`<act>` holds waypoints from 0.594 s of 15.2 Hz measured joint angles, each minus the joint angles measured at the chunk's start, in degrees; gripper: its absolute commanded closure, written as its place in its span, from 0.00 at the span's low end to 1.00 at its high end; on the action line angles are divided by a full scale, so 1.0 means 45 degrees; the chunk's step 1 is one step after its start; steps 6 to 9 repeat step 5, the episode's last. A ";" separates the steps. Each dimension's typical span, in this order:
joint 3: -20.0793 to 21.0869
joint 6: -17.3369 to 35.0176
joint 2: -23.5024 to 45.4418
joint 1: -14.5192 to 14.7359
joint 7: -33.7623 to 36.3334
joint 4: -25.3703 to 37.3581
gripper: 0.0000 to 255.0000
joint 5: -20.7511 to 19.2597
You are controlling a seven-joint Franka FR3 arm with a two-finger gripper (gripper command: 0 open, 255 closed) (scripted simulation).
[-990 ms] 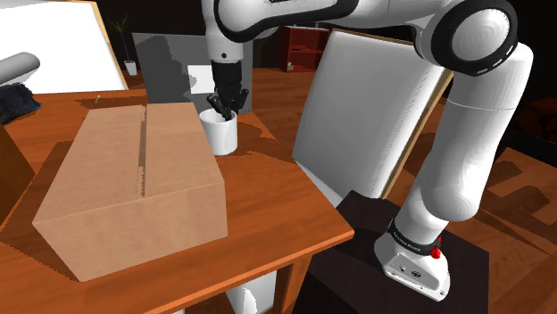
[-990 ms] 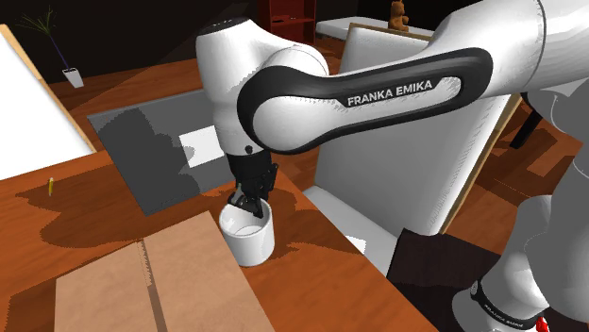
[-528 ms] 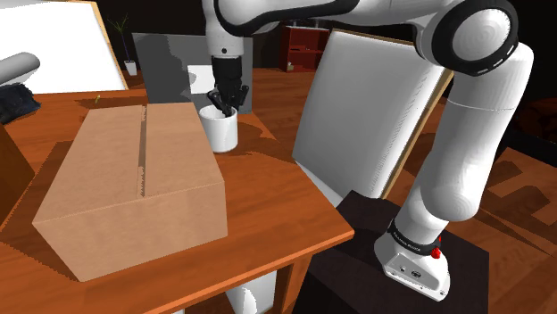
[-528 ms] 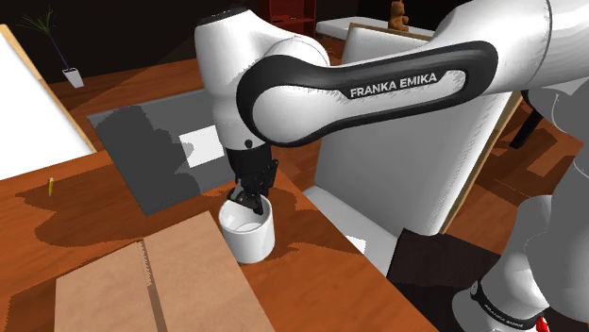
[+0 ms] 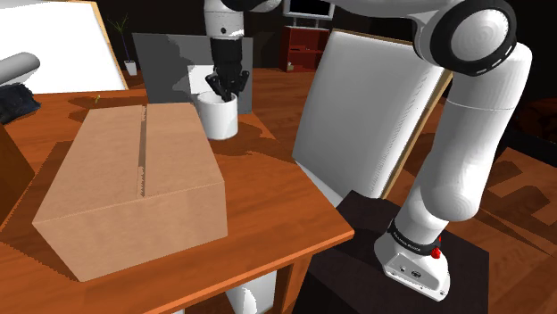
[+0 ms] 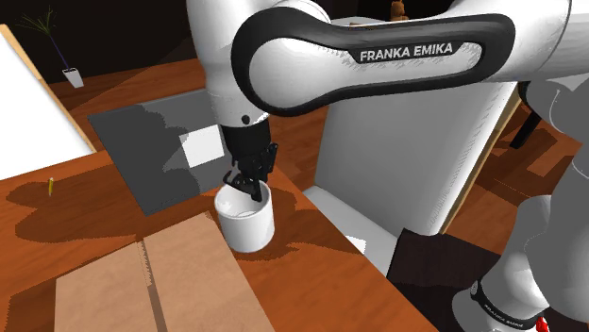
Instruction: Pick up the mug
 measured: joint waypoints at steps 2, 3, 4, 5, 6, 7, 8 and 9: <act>0.0010 -0.0372 0.0099 0.0025 0.0028 0.0466 1.00 -0.0027; 0.0008 -0.0517 0.0123 0.0024 0.0017 0.0637 1.00 -0.0034; 0.0009 -0.0729 0.0210 0.0036 0.0022 0.0935 1.00 -0.0057; 0.0016 -0.0881 0.0246 0.0052 0.0043 0.1121 1.00 -0.0066; 0.0016 -0.0881 0.0246 0.0052 0.0043 0.1121 1.00 -0.0066; 0.0016 -0.0881 0.0246 0.0052 0.0043 0.1121 1.00 -0.0066; 0.0016 -0.0881 0.0246 0.0052 0.0043 0.1121 1.00 -0.0066; 0.0016 -0.0881 0.0246 0.0052 0.0043 0.1121 1.00 -0.0066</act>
